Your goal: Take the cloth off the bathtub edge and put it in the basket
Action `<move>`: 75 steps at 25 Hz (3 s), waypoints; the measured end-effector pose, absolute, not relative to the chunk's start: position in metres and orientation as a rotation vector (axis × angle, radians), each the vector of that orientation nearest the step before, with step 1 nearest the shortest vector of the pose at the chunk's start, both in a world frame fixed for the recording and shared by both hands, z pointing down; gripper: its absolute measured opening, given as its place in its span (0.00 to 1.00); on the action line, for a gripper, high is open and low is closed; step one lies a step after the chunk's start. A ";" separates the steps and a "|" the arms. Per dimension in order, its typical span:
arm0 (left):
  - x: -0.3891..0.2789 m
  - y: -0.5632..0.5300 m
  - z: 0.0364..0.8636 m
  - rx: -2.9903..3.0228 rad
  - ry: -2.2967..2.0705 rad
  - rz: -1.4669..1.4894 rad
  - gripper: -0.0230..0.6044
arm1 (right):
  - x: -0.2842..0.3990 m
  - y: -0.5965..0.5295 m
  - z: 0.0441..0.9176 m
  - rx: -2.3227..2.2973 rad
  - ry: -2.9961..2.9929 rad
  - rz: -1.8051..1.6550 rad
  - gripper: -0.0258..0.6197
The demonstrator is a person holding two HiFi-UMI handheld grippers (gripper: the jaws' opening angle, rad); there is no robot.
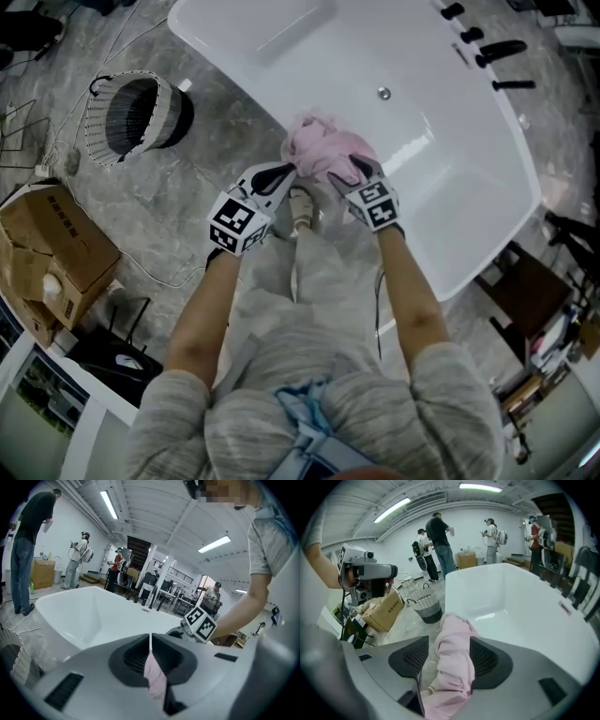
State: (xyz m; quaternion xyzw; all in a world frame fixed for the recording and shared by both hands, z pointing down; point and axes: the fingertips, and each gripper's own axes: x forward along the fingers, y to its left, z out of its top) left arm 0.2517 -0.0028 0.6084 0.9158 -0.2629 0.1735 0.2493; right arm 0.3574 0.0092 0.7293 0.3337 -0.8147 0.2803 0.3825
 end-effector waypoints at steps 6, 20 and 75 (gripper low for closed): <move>0.261 0.001 0.624 2.478 -0.691 0.488 0.04 | 0.382 0.029 0.774 0.793 -1.968 0.780 0.48; 0.265 0.006 0.643 2.445 -0.679 0.504 0.04 | 0.358 0.034 0.826 0.643 -1.844 0.775 0.48; 0.255 0.011 0.682 2.381 -0.690 0.554 0.04 | 0.343 0.017 0.790 0.759 -2.007 0.701 0.11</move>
